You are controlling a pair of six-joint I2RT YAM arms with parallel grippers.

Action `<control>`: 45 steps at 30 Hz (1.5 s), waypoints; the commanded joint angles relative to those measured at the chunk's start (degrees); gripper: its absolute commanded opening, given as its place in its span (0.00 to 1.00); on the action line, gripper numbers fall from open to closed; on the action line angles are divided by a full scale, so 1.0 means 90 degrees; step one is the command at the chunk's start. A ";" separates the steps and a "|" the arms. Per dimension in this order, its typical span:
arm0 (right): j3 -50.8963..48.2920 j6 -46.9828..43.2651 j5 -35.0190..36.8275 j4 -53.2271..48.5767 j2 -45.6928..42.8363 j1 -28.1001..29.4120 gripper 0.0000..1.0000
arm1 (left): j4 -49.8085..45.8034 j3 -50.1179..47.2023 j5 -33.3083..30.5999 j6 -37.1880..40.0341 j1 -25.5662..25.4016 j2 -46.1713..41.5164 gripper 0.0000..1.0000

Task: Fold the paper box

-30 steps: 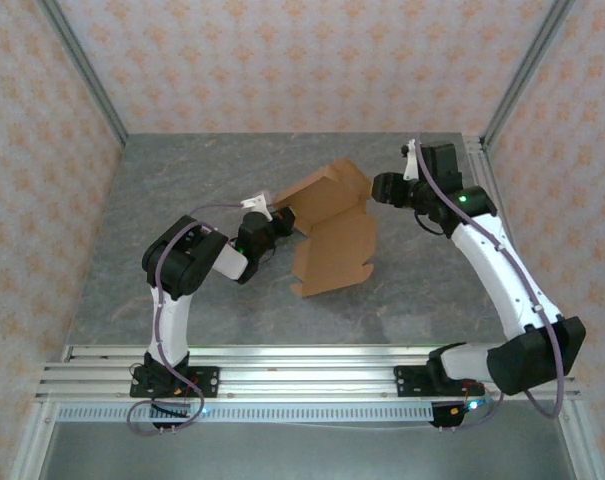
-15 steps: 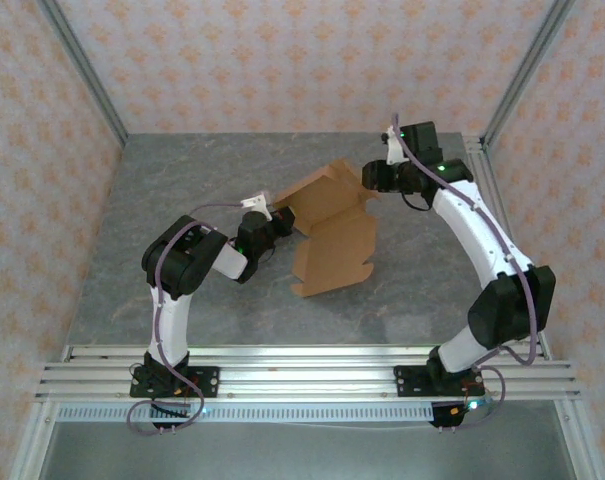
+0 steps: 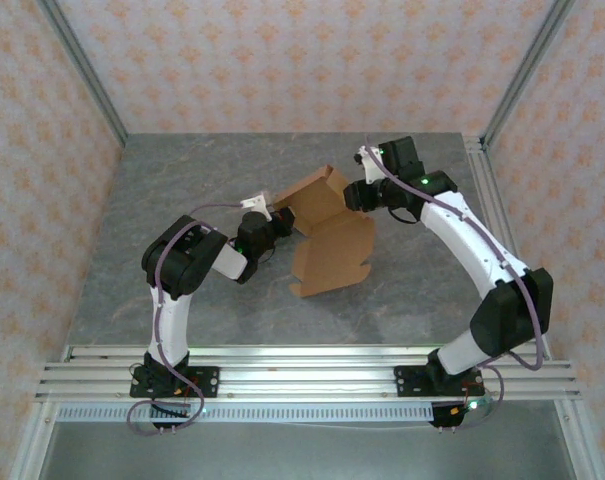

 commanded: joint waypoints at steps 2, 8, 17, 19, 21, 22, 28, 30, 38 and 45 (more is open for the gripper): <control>0.0315 -0.0277 0.0145 -0.0001 0.0235 0.0111 0.33 | -0.0164 -0.0086 0.0071 0.0018 0.0038 0.0127 0.00; 0.0461 -0.0398 0.0230 -0.0121 0.0469 0.0252 0.31 | -0.0140 -0.0112 0.0078 0.0008 0.0038 0.0155 0.00; 0.0316 -0.0401 0.0940 -0.0078 0.0099 0.0341 0.33 | -0.0130 -0.0120 0.0039 0.0008 0.0042 0.0190 0.00; 0.0293 -0.0389 0.1090 -0.0095 -0.0031 0.0341 0.35 | -0.0139 -0.0118 0.0030 0.0008 0.0045 0.0224 0.00; 0.0264 -0.0363 0.1234 -0.0075 -0.0154 0.0333 0.36 | -0.0183 -0.0088 0.0045 -0.0002 0.0047 0.0273 0.00; 0.0237 -0.0353 0.1299 -0.0046 -0.0223 0.0335 0.36 | -0.0224 -0.0061 0.0055 0.0006 0.0049 0.0290 0.00; 0.0049 -0.0101 0.1272 0.0368 -0.0663 0.0175 0.42 | -0.0303 0.0009 0.0051 0.0001 0.0047 0.0314 0.00; 0.0015 0.0023 0.1305 0.0473 -0.0752 0.0078 0.45 | -0.0295 0.0013 0.0000 -0.0010 0.0055 0.0341 0.00; -0.0314 0.0427 0.1210 0.0976 -0.0903 -0.0504 0.55 | -0.0346 0.0030 -0.0051 -0.0098 0.0063 0.0342 0.00; -0.0327 0.0668 0.0606 0.1474 -0.0606 -0.0918 0.57 | -0.0388 -0.0082 -0.0131 -0.0090 0.0058 0.0284 0.00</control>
